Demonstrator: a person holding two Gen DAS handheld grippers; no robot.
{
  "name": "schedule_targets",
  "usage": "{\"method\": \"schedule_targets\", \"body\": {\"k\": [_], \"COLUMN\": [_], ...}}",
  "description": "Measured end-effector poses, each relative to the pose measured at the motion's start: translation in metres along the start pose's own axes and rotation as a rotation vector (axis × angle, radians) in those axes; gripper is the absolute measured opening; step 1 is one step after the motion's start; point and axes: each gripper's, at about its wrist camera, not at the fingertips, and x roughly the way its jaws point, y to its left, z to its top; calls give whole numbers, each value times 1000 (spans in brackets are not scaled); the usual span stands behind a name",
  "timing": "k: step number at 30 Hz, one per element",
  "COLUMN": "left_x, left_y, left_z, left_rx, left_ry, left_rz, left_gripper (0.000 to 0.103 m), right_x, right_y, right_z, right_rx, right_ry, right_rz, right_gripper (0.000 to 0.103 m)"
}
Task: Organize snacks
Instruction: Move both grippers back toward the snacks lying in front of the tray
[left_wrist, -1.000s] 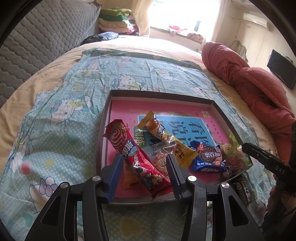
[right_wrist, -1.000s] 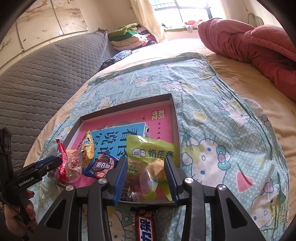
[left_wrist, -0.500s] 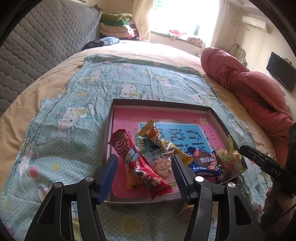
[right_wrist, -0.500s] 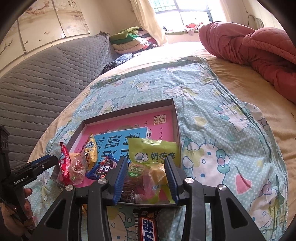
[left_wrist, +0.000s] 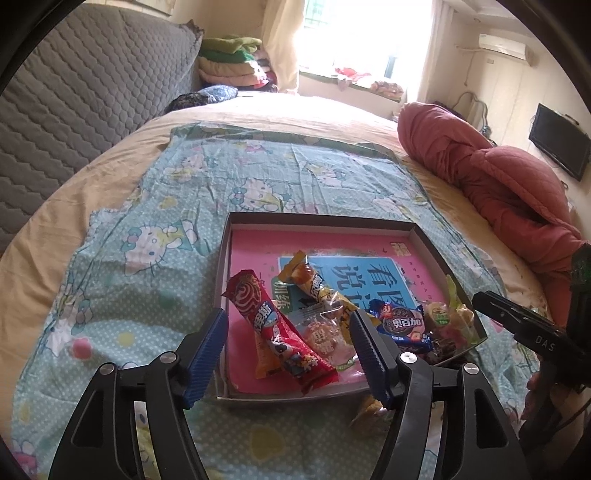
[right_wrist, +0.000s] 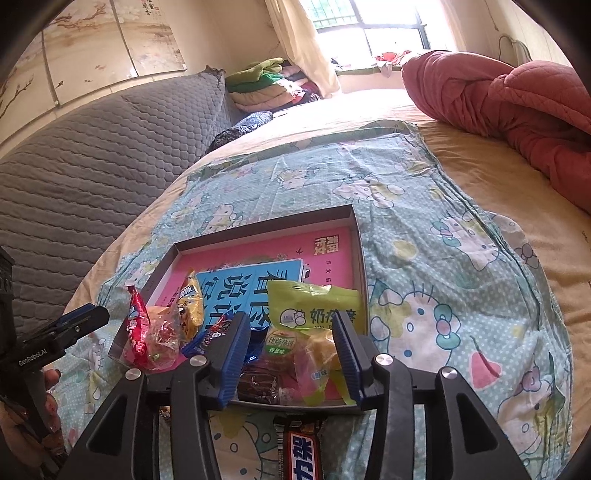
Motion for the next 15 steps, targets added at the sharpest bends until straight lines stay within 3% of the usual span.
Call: {"method": "schedule_targets", "body": {"k": [15], "left_x": [-28], "left_y": [8], "left_z": [3], "left_rx": [-15], "left_ry": [-39], "left_rz": [11], "left_gripper": [75], "right_x": [-14], "right_y": [8], "right_z": [0], "right_rx": [-42], "right_ry": [-39], "right_rz": [5], "right_gripper": [55]}}
